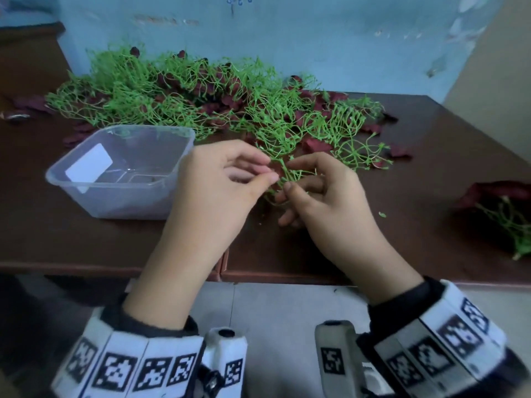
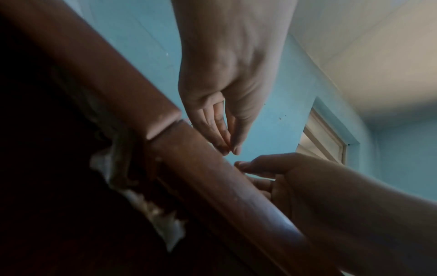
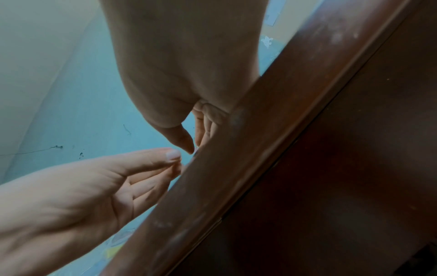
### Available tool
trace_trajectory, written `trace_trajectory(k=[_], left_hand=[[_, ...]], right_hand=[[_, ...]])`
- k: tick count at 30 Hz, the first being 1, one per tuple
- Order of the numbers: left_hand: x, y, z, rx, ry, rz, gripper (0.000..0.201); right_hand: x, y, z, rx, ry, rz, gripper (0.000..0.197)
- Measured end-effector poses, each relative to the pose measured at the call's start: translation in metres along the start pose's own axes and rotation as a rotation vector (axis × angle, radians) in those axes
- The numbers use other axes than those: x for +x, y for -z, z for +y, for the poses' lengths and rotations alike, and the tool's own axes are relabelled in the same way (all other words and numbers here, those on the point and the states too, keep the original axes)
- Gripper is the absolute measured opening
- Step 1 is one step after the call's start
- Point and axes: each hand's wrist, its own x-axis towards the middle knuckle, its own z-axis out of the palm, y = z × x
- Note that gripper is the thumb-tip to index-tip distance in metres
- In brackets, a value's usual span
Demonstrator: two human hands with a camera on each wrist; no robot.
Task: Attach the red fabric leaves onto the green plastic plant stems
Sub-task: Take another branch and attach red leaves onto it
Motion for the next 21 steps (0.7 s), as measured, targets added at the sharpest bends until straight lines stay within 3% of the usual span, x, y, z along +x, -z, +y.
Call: trace_trajectory(k=[4,11,21], left_hand=[[-0.002,-0.005,-0.003,-0.049,0.047,-0.047,0.028],[-0.007,-0.013,-0.01,-0.026,0.042,-0.027,0.02],[-0.007,-0.017,-0.012,-0.02,0.077,-0.054,0.02]], right_hand=[[-0.002,0.008,0.001,-0.082,0.002,0.088,0.015],[-0.001,0.028,0.006,-0.165,-0.069,0.234,0.012],[0.025,0.064,0.005,-0.164,-0.271,0.264,0.016]])
